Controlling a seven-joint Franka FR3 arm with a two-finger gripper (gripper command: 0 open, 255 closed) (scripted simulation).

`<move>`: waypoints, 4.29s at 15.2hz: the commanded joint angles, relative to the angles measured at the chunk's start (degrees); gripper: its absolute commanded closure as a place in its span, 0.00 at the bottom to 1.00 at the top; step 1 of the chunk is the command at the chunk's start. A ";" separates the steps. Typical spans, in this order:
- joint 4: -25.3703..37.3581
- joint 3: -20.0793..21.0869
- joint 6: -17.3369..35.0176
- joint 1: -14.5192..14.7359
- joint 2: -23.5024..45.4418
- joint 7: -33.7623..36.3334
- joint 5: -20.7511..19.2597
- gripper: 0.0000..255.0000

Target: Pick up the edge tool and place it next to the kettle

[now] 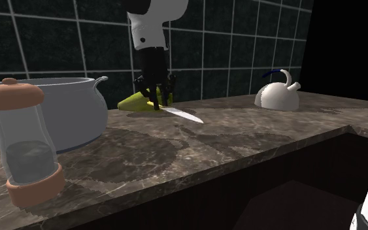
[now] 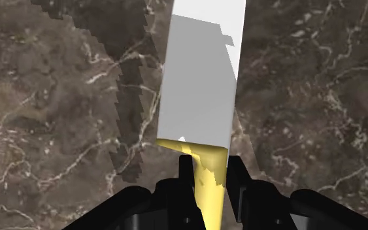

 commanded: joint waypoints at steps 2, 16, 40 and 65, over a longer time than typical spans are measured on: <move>1.58 0.01 -2.28 0.00 -0.68 -0.04 0.07 1.00; 10.04 0.02 -12.69 -0.01 -2.64 -0.26 0.25 1.00; 19.49 -4.47 -24.64 -4.75 -5.38 -9.71 -1.26 1.00; 15.92 -16.25 -16.92 -16.43 -2.93 -32.62 -4.74 1.00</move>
